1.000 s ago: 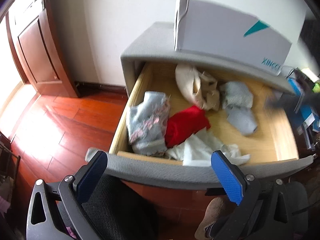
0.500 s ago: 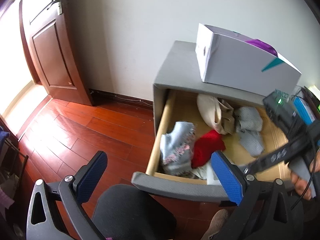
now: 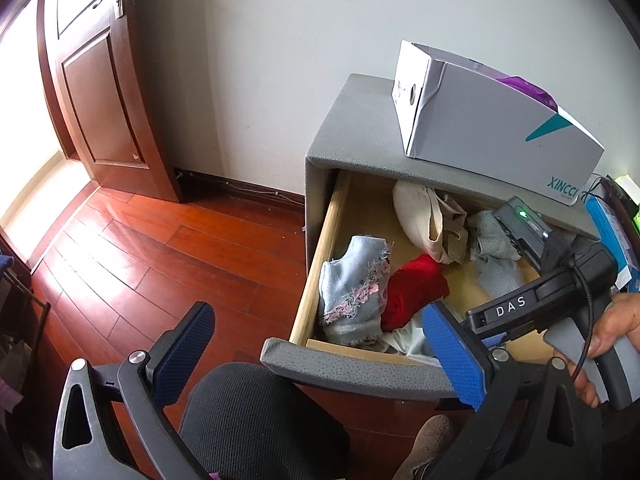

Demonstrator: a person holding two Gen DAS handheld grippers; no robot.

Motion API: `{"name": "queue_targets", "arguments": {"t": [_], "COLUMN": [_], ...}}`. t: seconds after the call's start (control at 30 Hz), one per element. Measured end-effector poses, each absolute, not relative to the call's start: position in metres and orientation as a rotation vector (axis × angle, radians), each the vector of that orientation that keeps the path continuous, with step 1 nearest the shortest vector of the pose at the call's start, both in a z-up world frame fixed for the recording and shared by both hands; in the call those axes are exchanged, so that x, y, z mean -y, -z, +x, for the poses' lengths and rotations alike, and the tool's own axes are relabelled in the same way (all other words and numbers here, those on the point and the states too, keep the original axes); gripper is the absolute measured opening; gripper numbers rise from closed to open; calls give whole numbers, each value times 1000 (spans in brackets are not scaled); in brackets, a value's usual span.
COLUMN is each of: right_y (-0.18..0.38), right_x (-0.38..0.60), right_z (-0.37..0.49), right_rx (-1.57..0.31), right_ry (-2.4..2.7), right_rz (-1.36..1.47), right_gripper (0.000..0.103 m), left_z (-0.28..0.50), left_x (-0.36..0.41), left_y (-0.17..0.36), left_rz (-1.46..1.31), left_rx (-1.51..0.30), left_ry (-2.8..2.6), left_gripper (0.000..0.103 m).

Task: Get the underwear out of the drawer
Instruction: 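Grasp the pale green cloth in the drawer with the right gripper and lift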

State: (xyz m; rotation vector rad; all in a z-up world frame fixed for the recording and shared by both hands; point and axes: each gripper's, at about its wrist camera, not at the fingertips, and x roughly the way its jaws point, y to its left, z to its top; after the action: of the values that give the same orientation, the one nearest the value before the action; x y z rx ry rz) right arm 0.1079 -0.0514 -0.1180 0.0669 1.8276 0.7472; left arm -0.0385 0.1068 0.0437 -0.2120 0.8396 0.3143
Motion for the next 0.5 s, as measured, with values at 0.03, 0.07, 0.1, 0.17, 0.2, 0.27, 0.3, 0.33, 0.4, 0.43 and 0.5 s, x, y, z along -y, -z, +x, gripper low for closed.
{"name": "queue_targets", "arguments": {"t": [0.03,0.07,0.1,0.17,0.2,0.27,0.3,0.33,0.4,0.43,0.5], "right_y": [121,123,121,115,111,96,84,74,47,34,3], "right_x": [54,58,61,66,70,80,88,93,103,109,123], "right_z": [105,103,100,96,95,92,90,86,80,77,77], "right_rx": [-1831,-1821,-1792,-1741,-1717,-1652,-1621,-1602,-1534,-1504,-1438], "right_ry": [-734,-726,-735,-743,-742,-749,-759,-771,-796,-805,-819], "right_rz": [36,30,22,19,23,43,85,109,150,168,211], "right_gripper": [3,4,4,4,4,4,4,4,4,4,4], "left_z": [-38,-38,-37,-37,-37,-37,-37,-37,-37,-37,-38], "left_x": [-107,-107,-108,-107,-107,-105,-104,-103,-101,-99,-97], "left_y": [-43,-43,-42,-42,-42,-41,-41,-40,-39,-38,-37], "left_rz": [-211,-212,-213,-211,-207,-197,-196,-197,-195,-193,-193], "left_rx": [-841,-843,-847,-849,-848,-847,-848,-851,-856,-858,-862], "left_ry": [-316,-316,-316,-315,-316,-316,-312,-305,-296,-292,-284], "left_gripper": [103,103,103,103,103,103,103,103,103,103,103]}}
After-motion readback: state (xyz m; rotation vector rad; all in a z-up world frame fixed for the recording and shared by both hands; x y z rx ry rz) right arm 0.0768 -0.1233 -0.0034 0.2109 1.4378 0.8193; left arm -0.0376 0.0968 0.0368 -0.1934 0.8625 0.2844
